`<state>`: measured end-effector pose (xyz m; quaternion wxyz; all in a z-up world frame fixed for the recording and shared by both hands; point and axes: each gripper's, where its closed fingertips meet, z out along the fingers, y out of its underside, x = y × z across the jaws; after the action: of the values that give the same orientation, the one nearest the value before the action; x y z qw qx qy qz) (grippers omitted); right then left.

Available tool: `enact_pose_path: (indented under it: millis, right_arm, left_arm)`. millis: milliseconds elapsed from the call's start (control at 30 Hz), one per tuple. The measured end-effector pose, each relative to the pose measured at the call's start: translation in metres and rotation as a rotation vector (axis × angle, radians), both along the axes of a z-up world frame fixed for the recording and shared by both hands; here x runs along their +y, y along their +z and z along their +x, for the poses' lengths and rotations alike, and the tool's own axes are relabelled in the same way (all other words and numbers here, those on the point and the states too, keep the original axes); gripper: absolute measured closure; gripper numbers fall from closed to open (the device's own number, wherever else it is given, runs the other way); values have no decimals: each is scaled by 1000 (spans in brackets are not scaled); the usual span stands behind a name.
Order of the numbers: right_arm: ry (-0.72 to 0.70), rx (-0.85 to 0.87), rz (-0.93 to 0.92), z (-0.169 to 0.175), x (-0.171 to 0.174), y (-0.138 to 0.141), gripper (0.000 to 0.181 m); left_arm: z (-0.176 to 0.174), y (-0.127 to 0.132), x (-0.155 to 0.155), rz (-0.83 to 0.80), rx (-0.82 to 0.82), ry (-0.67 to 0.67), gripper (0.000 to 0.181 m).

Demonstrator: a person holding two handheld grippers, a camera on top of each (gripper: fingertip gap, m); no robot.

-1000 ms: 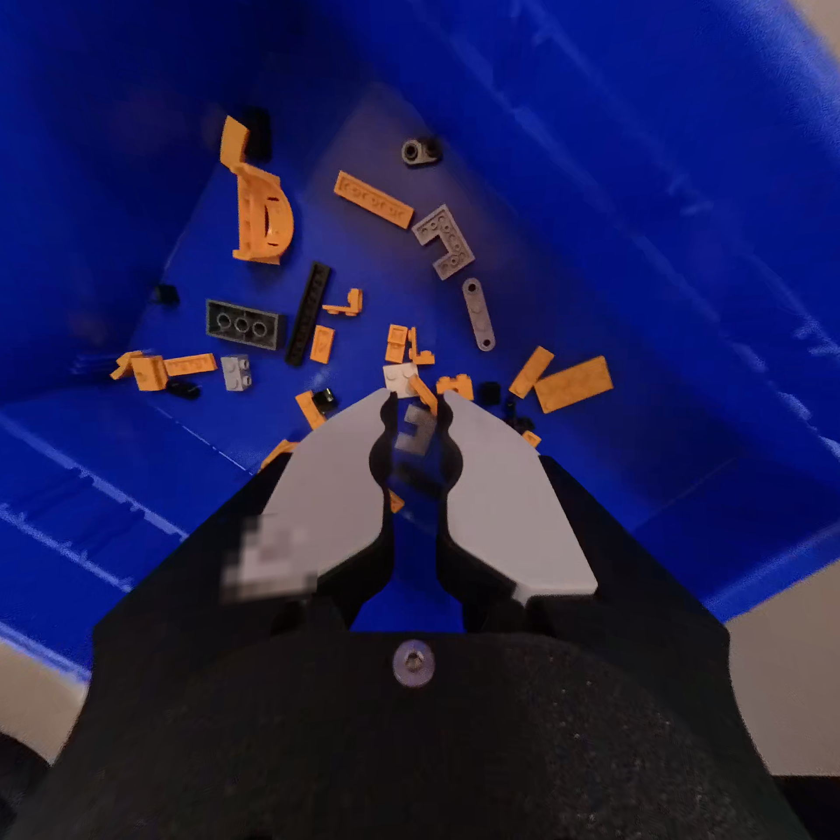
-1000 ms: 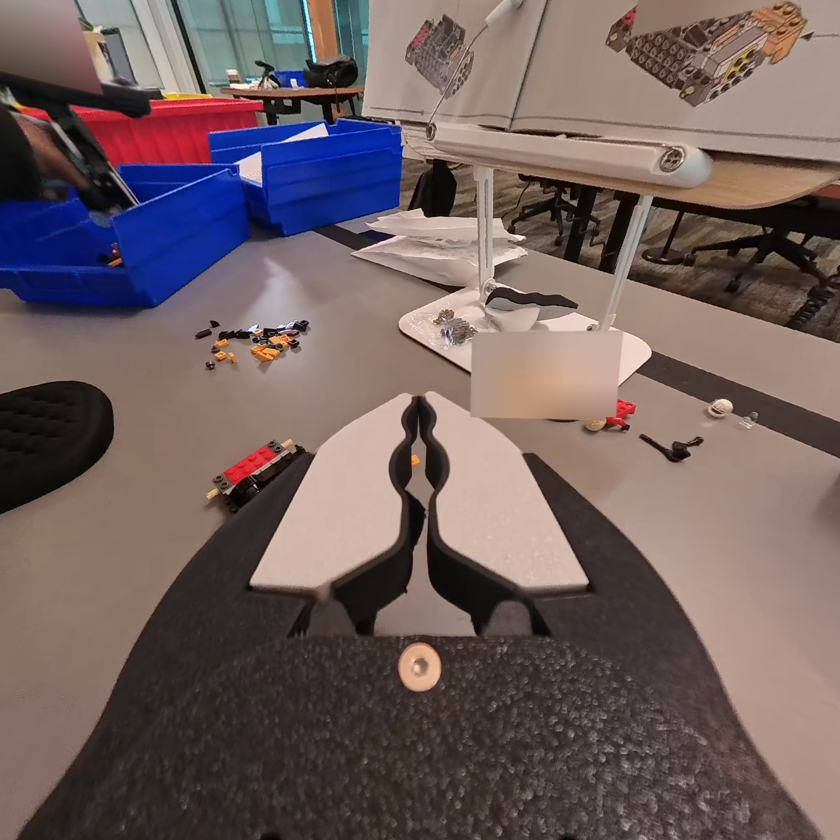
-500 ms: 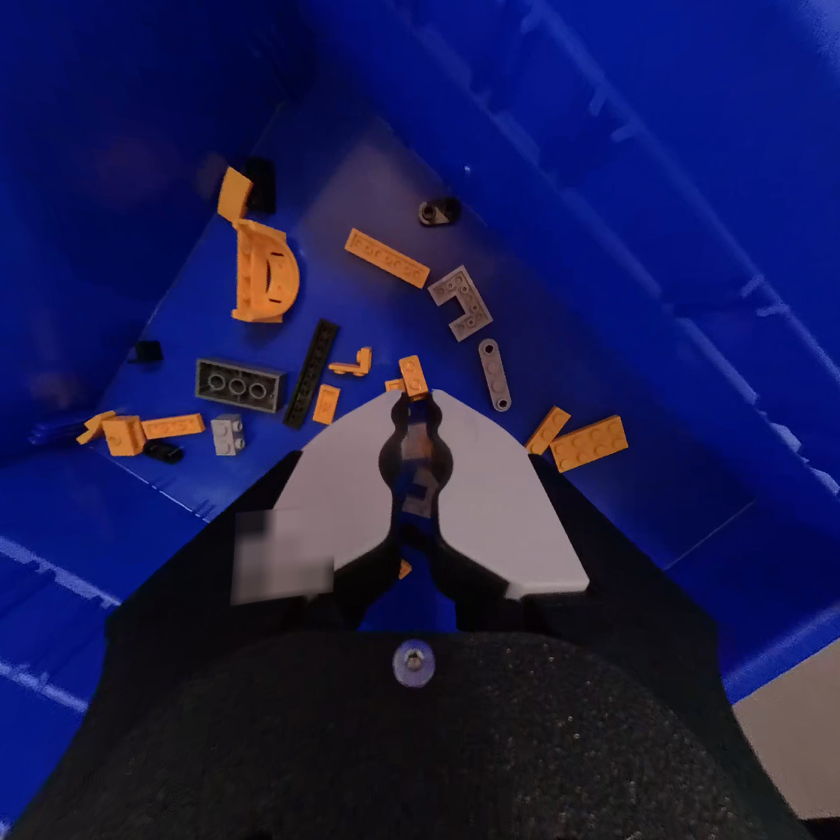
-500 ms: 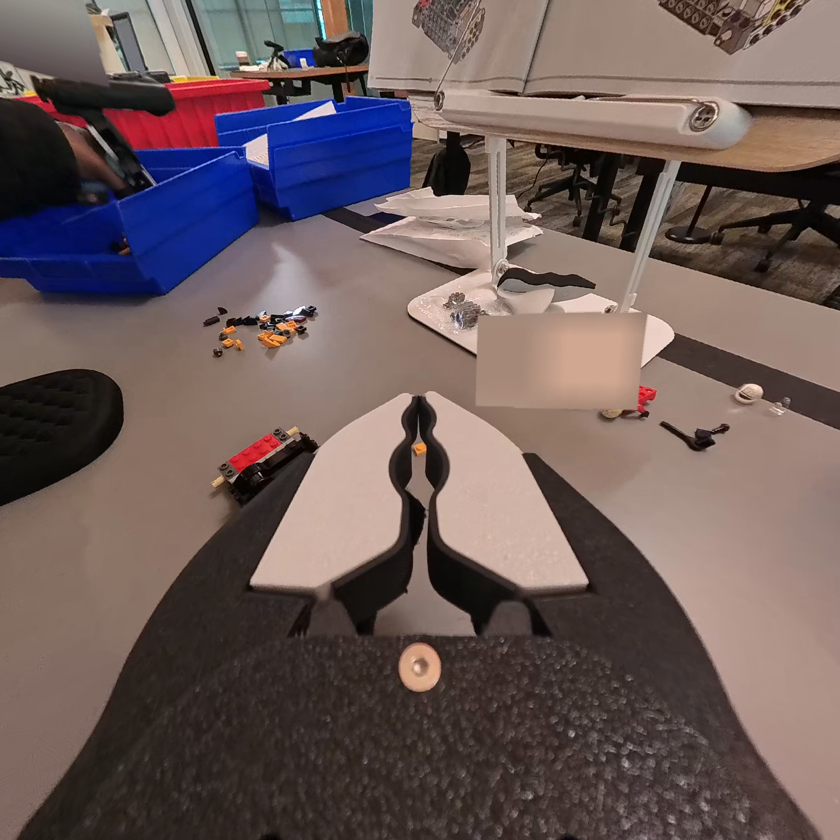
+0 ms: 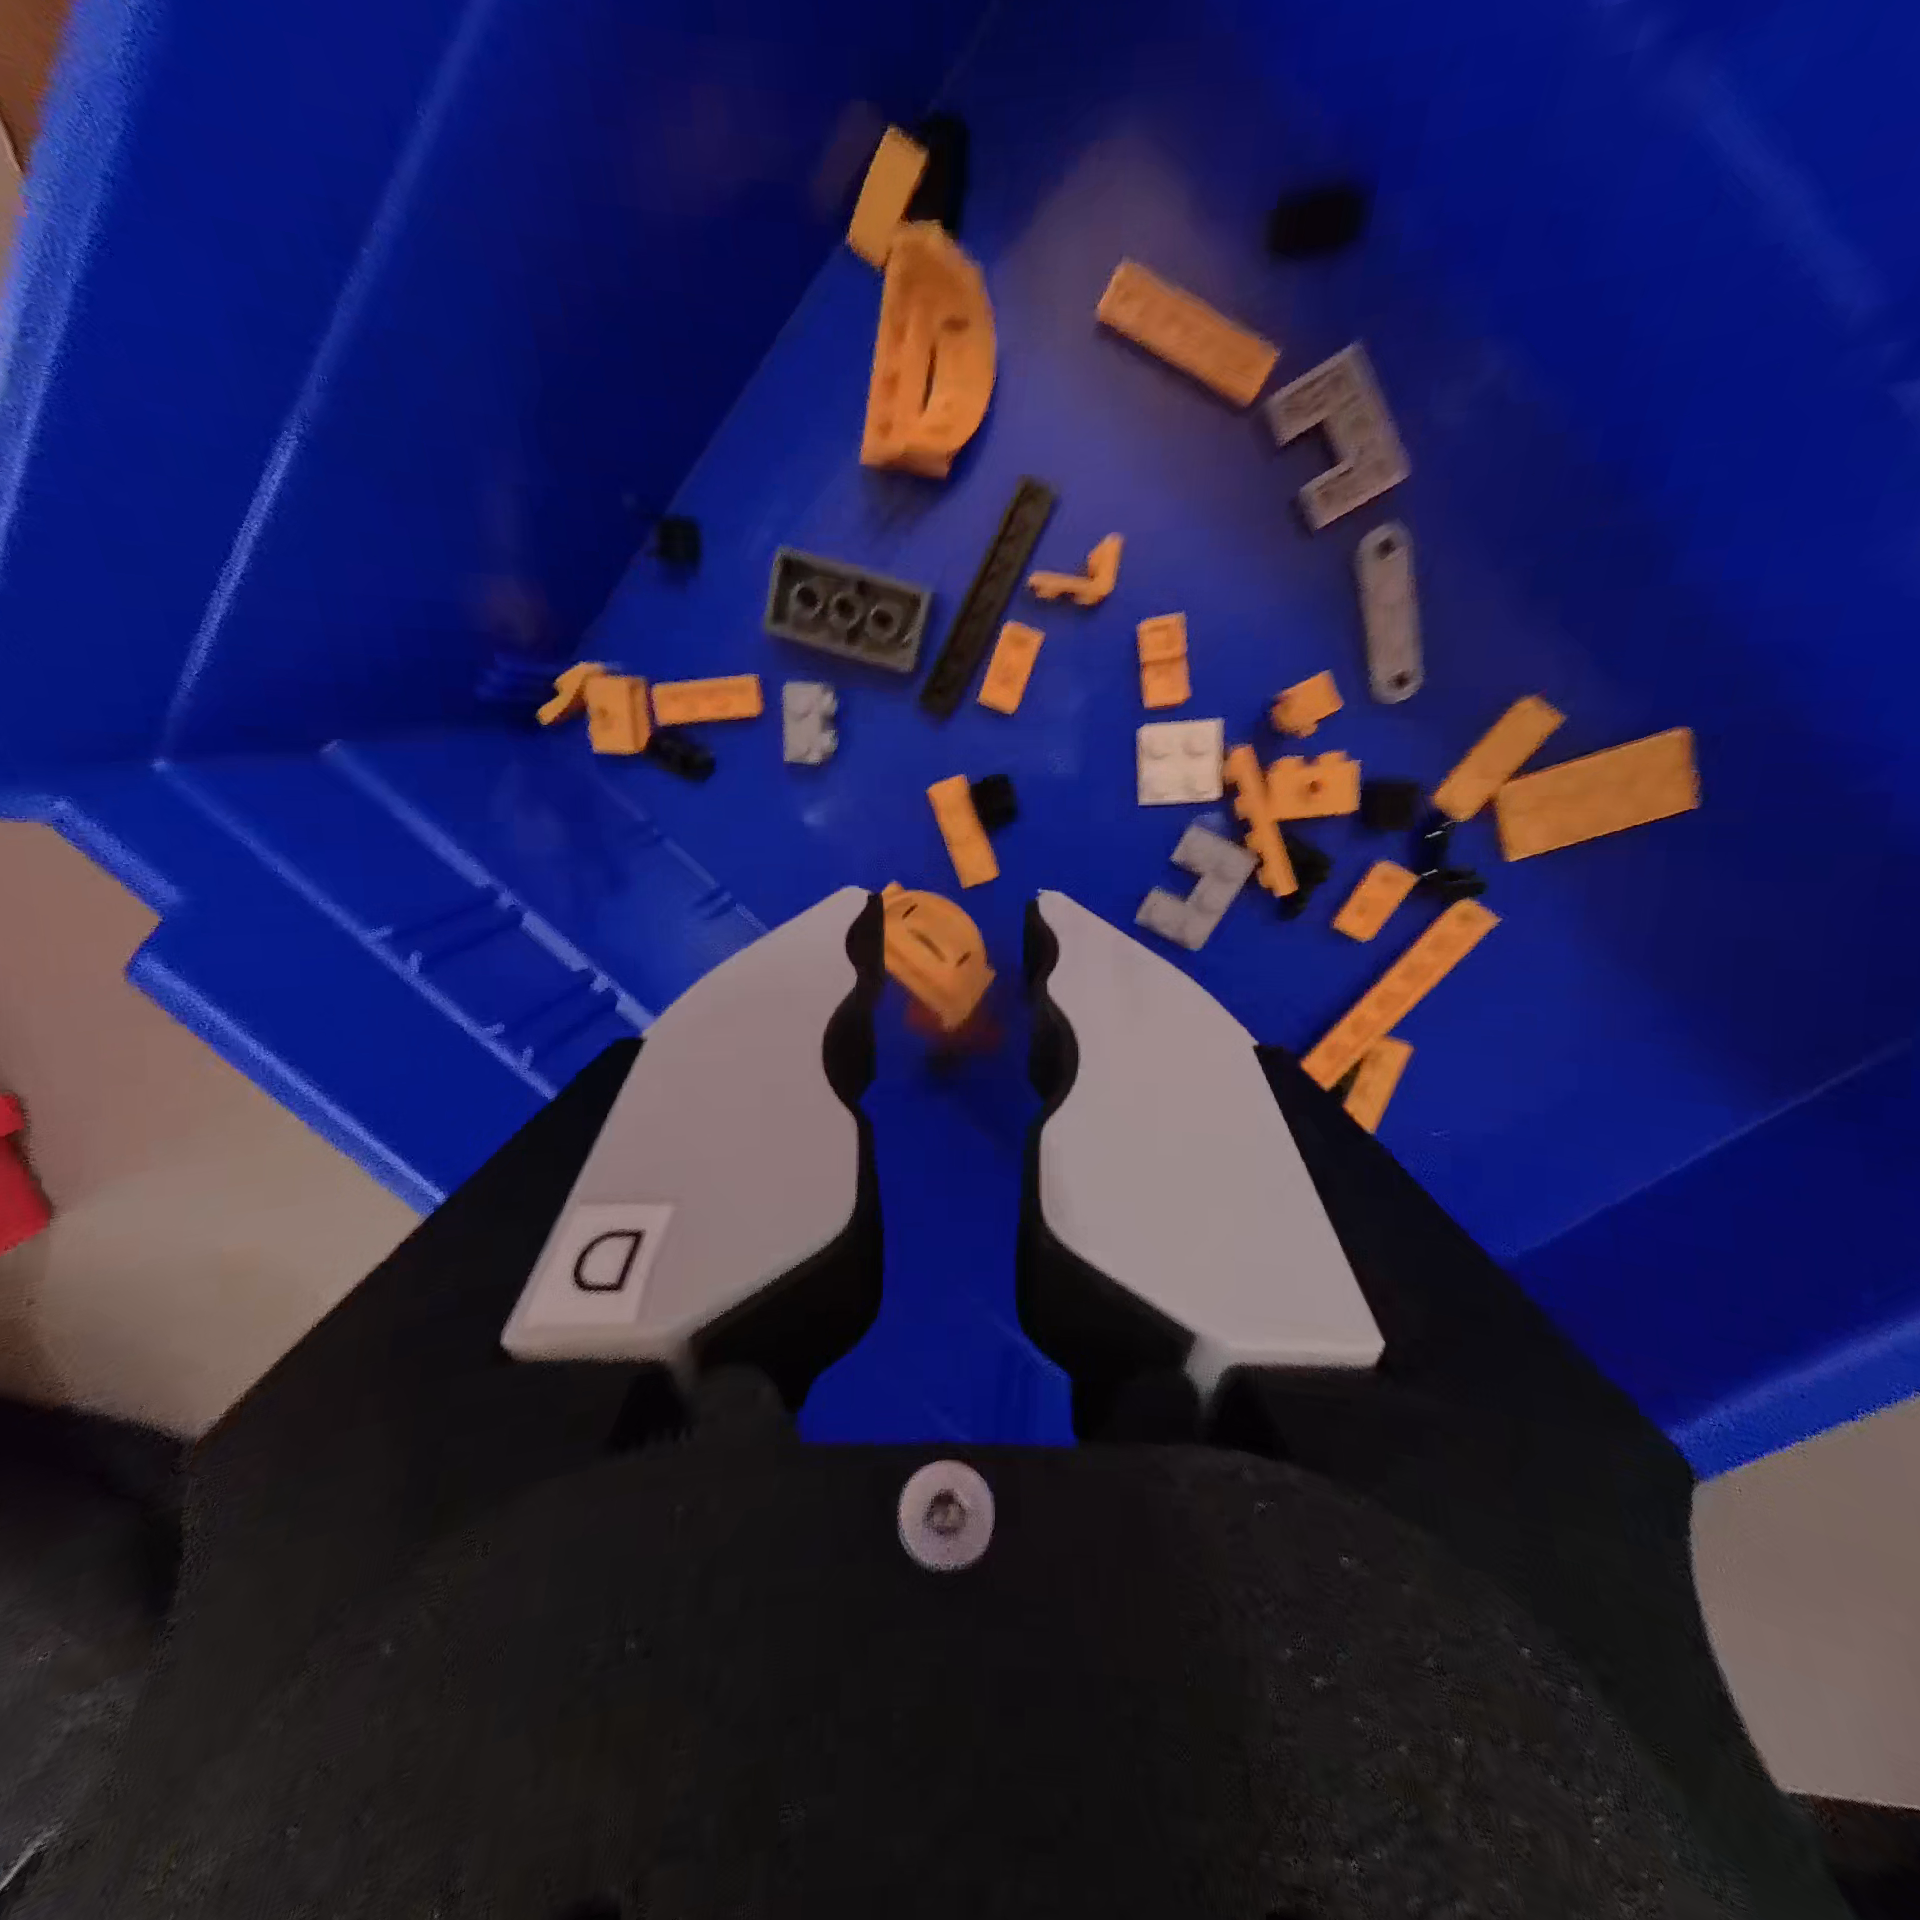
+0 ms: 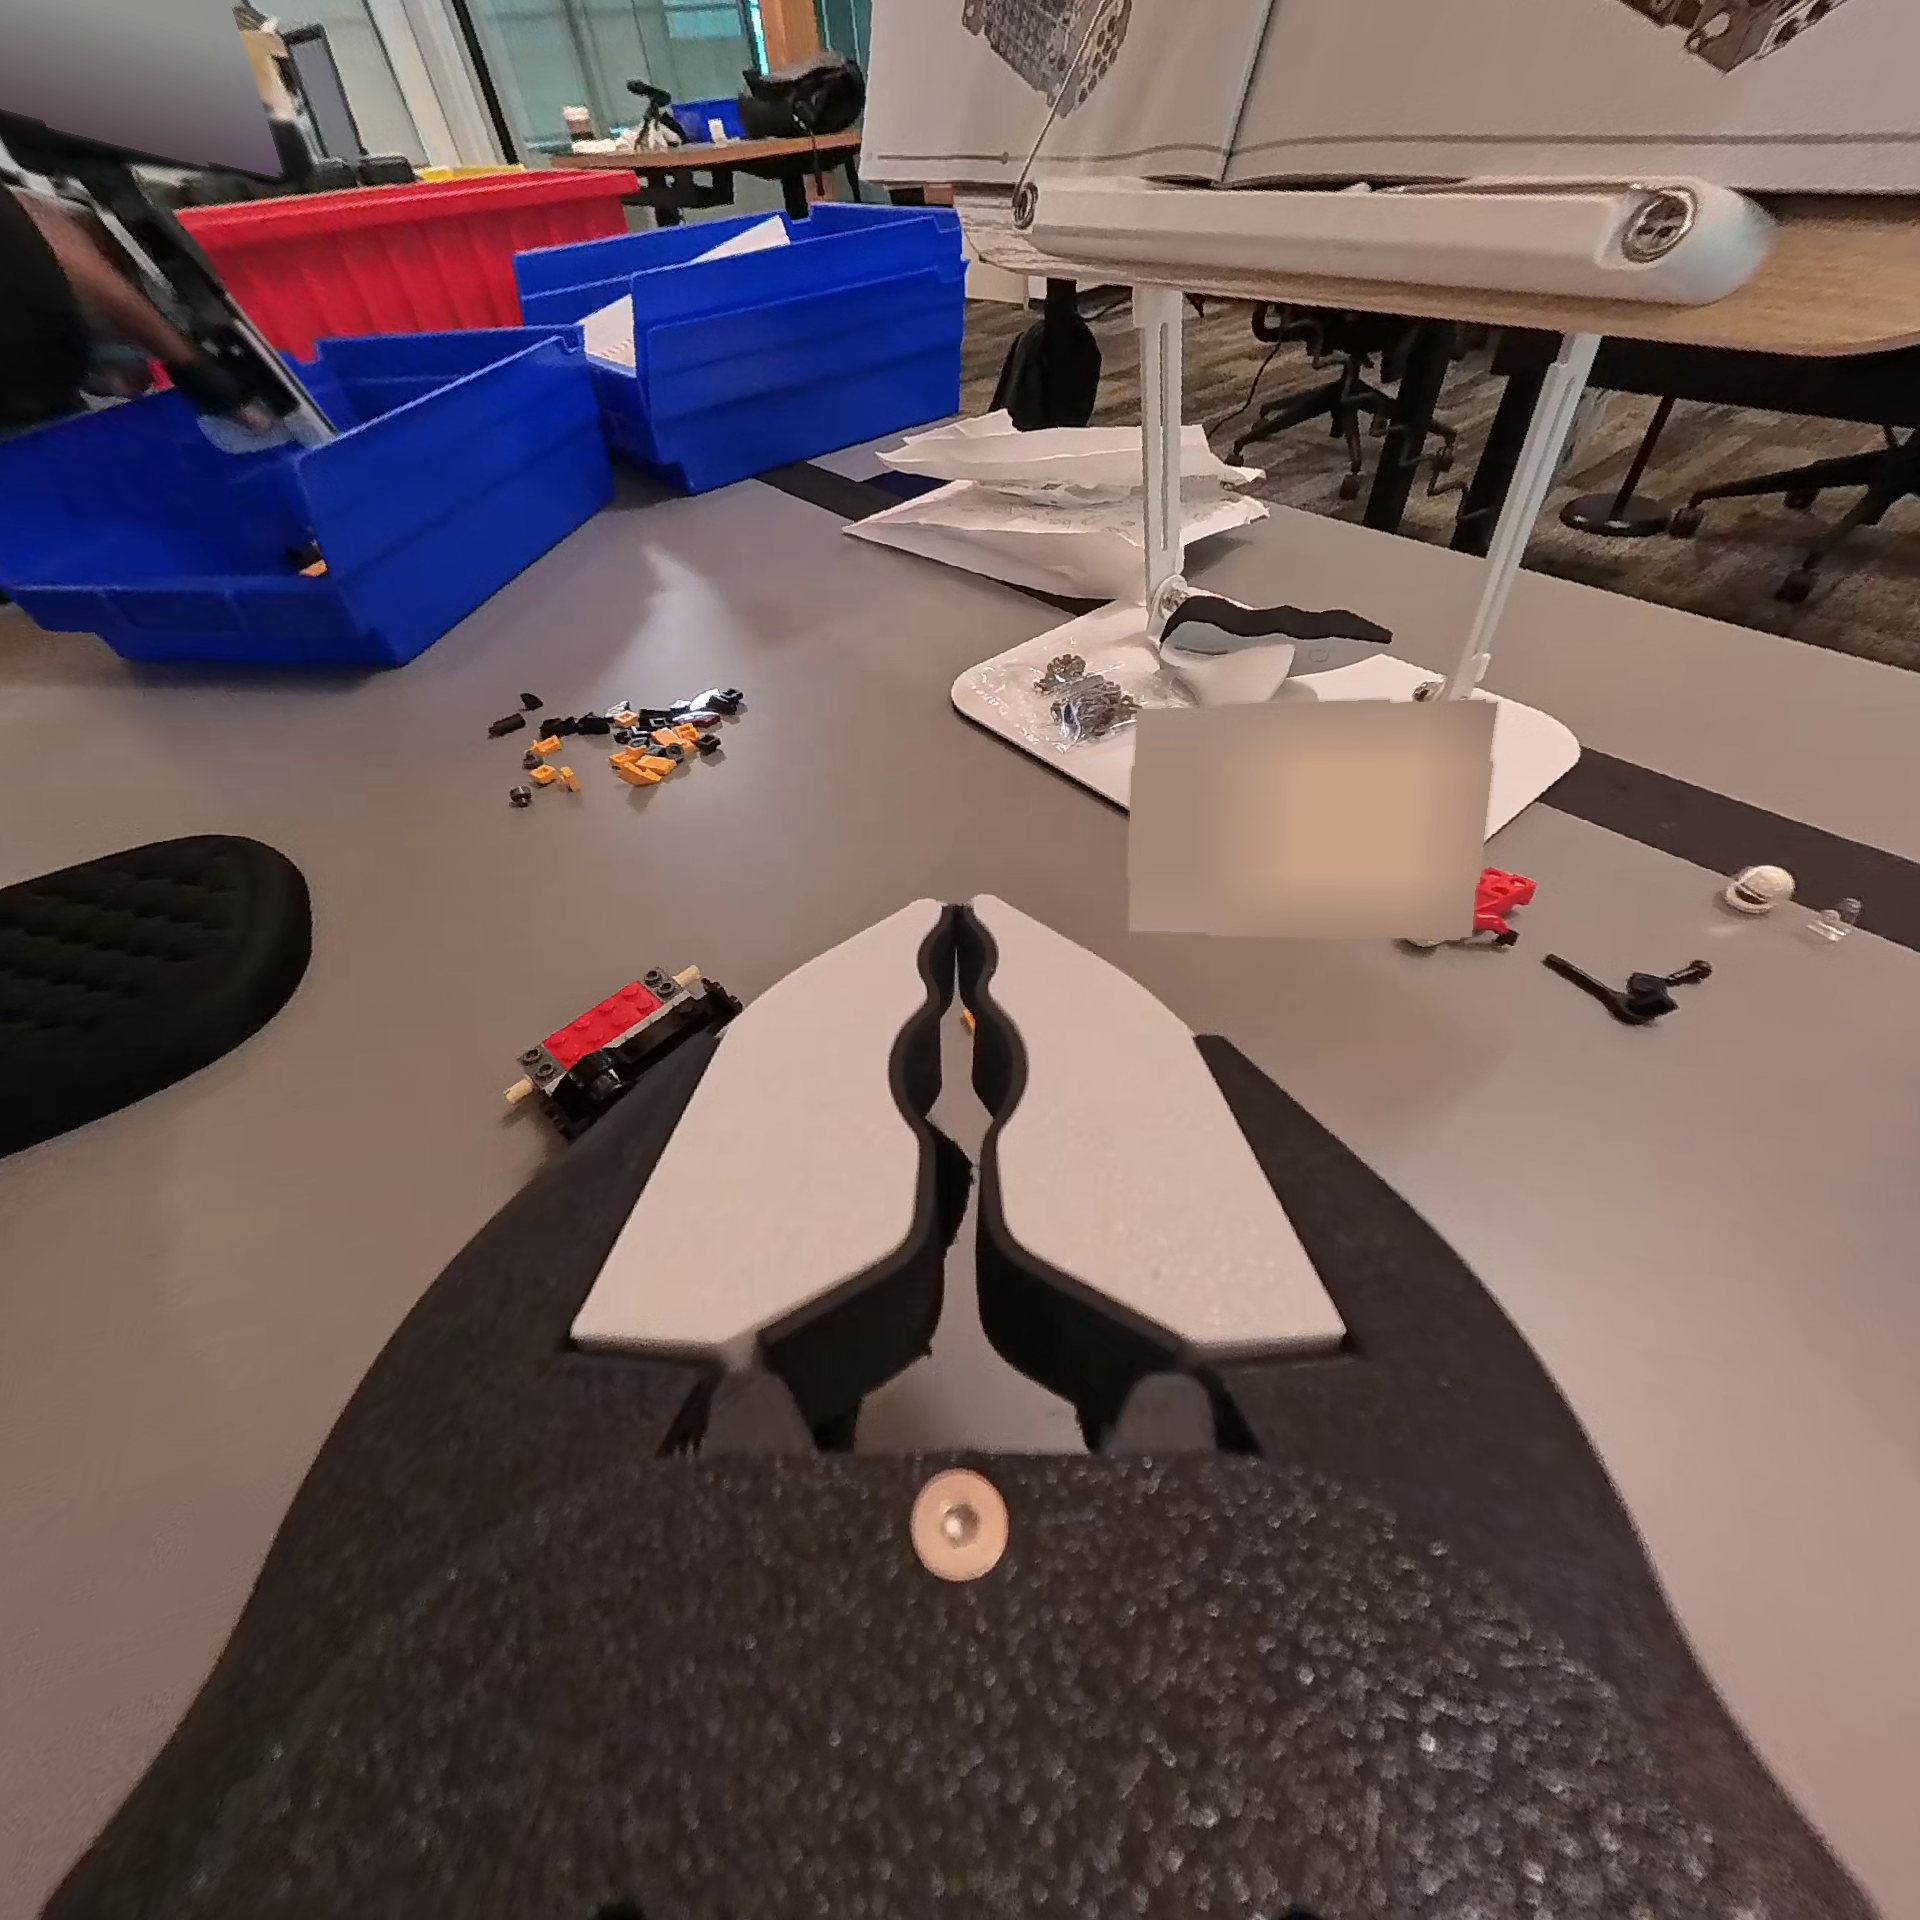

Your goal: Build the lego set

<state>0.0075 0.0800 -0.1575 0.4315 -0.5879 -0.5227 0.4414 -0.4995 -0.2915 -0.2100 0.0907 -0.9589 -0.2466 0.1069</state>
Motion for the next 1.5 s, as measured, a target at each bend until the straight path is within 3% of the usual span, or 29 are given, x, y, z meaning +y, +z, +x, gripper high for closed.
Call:
enact_pose_path:
  millis: [33,333,533,800,933,1033,1133,1200,1267,1367,1500]
  right_arm:
    - [3,-3,-2,0,0,-1,181]
    - [22,-21,-5,-1,-3,-5,181]
    - [27,-27,-14,-1,-3,-7,181]
    - [39,-24,-42,-1,-4,-8,181]
    - [42,-19,-42,-1,-5,-7,181]
    - [45,-15,-42,-1,-5,-6,181]
    - [48,-14,-44,-1,-5,-6,181]
    - [51,-16,-44,-1,-6,-6,181]
    - [50,-16,-41,-2,-7,-6,181]
    - [40,-13,-24,-1,-6,-5,181]
    - [19,-5,8,1,-3,-2,181]
  left_arm:
    - [-1,-3,-6,-40,2,5,156]
    - [-7,-30,-8,-196,-44,-16,158]
    - [-8,-39,-7,-221,-104,-13,158]
    - [-4,-43,-1,-196,-184,-13,173]
    - [2,-37,3,-175,-162,-44,173]
    - [14,-2,18,-86,-63,-108,173]
    - [55,51,53,45,32,-265,173]
    - [104,76,85,113,54,-429,173]
    - [165,84,121,145,46,-626,174]
    - [259,69,172,142,-1,-908,174]
    - [350,19,223,74,-92,-1172,174]
